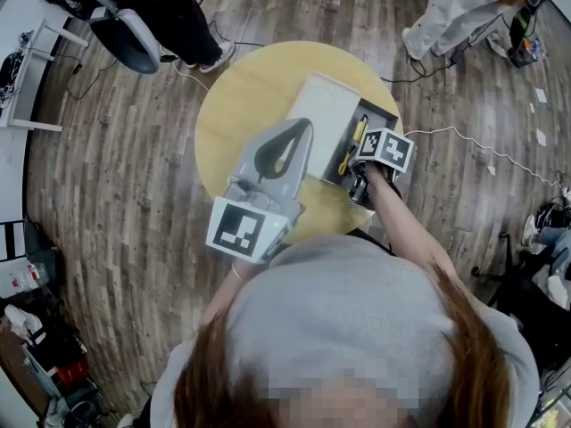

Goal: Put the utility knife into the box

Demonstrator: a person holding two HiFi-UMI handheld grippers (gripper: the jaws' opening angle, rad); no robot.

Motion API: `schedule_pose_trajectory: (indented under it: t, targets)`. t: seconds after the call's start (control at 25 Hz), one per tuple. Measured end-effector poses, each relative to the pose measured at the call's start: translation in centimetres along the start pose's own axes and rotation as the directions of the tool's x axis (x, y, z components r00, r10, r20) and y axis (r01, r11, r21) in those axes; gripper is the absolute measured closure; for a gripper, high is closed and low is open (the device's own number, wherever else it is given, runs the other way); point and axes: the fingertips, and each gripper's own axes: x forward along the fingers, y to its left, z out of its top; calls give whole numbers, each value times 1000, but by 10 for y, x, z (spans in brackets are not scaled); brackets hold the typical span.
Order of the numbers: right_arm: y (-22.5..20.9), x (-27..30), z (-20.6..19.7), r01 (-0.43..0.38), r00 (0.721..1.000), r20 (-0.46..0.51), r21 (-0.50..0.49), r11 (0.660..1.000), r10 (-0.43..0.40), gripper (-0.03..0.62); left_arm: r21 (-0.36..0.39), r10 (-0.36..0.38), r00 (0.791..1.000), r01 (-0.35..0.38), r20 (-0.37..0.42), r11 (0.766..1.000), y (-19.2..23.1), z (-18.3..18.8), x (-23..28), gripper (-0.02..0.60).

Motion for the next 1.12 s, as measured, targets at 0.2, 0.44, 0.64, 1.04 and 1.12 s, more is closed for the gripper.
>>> schedule_pose_trajectory:
  t: [0.2, 0.44, 0.64, 1.04, 1.12]
  targets:
    - [-1, 10, -6, -5, 999, -39, 62, 998, 7, 474, 0, 6, 1000, -6, 2, 1000, 0, 1, -1, 578]
    - [-8, 19, -9, 17, 998, -68, 75, 997, -12, 474, -2, 10, 1000, -10, 0, 1000, 0, 0, -2, 578]
    - [-11, 24, -12, 20, 996, -85, 106, 994, -11, 474, -1, 16, 1000, -16, 3, 1000, 1, 2, -2, 578]
    - [-11, 26, -11, 61, 994, -99, 68, 996, -54, 471, -2, 14, 1000, -14, 16, 1000, -3, 7, -3, 578]
    - [-12, 26, -11, 65, 994, -93, 66, 996, -59, 471, -10, 14, 1000, -14, 17, 1000, -5, 8, -3, 578]
